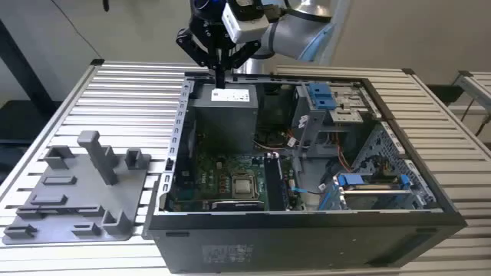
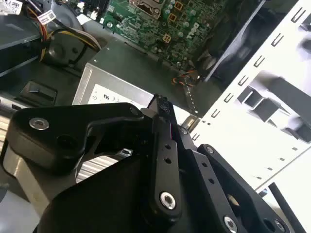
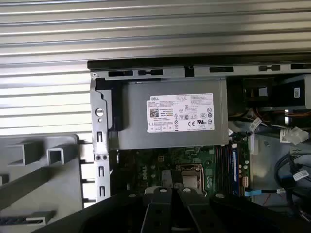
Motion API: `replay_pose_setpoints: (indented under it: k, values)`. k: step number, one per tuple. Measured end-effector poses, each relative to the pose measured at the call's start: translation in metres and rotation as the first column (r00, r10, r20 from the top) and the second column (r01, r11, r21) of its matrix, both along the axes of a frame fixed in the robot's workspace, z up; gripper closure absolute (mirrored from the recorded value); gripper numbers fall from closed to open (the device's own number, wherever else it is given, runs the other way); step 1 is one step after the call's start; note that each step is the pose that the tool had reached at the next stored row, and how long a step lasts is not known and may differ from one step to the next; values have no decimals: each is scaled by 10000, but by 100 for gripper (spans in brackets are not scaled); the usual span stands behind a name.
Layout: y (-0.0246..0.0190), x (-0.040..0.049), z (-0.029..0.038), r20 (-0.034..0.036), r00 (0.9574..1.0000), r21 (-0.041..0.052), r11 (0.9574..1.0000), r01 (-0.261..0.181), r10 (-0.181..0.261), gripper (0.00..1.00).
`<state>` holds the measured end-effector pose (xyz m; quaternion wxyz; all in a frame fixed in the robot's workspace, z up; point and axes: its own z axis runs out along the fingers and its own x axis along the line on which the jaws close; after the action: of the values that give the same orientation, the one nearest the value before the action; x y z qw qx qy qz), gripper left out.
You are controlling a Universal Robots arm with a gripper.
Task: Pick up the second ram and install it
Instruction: 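Reach for the second ram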
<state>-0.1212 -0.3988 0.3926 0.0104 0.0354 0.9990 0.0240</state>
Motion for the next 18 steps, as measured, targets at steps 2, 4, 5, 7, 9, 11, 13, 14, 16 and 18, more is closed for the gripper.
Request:
replay_pose_setpoints:
  k: [2, 4, 5, 7, 9, 11, 13, 14, 16, 18]
  values:
    - [0, 0, 0, 0, 10000, 0, 10000, 0, 0, 89]
    - [0, 0, 0, 0, 10000, 0, 10000, 0, 0, 89]
    - [0, 0, 0, 0, 10000, 0, 10000, -1, 1, 89]
    - [0, 0, 0, 0, 10000, 0, 10000, -1, 1, 89]
    - [0, 0, 0, 0, 10000, 0, 10000, 0, 0, 89]
    - [0, 0, 0, 0, 10000, 0, 10000, 1, -1, 89]
    - [0, 0, 0, 0, 10000, 0, 10000, 2, -2, 89]
    - [0, -2, 0, 0, 10000, 0, 10000, 3, -3, 89]
    - [0, -15, 1, -1, 10000, -1, 10000, 3, -3, 89]
    - [0, -33, 0, 0, 10000, 0, 10000, 1, -1, 89]
